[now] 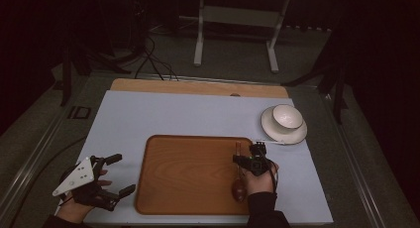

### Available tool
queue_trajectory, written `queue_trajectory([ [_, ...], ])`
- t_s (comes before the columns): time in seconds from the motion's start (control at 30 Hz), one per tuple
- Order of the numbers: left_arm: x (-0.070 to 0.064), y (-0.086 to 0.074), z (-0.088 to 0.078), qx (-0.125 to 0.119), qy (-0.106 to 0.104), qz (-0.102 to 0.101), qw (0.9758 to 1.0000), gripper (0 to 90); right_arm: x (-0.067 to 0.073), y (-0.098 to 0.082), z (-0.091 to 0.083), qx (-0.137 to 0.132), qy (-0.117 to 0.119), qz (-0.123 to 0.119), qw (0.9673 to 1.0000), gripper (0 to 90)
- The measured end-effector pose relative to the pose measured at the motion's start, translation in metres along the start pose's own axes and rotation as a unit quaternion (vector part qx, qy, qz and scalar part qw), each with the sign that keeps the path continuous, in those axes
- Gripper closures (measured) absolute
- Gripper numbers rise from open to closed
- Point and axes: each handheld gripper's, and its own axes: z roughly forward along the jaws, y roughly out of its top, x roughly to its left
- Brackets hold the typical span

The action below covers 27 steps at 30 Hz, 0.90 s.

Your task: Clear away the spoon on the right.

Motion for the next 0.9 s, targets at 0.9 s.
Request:
queue_trajectory([
  [0.9, -0.001, 0.0, 0.0, 0.001, -0.003, 0.001, 1.0, 0.0, -0.019, -0.006, 0.023, 0.0, -0.035, 0.034, 0.9988, 76.6],
])
